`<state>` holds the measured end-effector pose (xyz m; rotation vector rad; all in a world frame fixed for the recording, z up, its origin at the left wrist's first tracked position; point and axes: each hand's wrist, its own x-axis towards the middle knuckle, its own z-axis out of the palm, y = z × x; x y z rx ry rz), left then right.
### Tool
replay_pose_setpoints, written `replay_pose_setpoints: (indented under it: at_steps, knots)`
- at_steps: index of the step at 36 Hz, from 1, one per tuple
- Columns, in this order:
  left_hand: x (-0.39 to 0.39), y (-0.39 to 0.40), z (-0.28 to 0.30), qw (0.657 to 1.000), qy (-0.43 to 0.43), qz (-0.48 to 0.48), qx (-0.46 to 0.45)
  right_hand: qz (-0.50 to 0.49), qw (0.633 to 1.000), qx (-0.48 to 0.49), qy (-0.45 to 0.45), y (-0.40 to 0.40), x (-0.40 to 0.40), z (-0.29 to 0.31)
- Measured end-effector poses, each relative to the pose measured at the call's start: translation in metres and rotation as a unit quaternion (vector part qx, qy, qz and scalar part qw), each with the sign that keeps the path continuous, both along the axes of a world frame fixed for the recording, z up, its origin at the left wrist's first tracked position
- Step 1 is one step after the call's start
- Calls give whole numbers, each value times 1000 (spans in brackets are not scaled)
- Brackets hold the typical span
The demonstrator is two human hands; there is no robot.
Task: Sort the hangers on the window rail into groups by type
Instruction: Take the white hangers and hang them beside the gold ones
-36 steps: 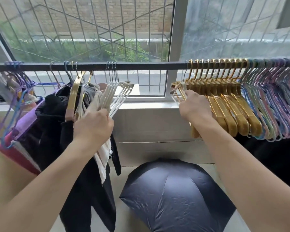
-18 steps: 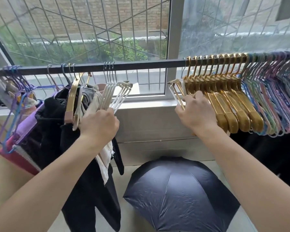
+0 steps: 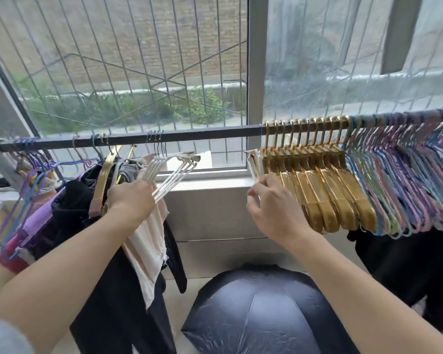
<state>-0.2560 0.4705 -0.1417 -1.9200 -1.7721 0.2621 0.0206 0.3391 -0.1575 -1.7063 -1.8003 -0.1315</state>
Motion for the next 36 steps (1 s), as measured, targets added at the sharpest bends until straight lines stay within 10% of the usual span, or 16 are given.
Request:
replay_pose_setpoints:
  at_steps: [36]
  knots:
    - [52, -8, 41, 980, -198, -14, -34, 3, 998, -33, 49, -19, 19, 2]
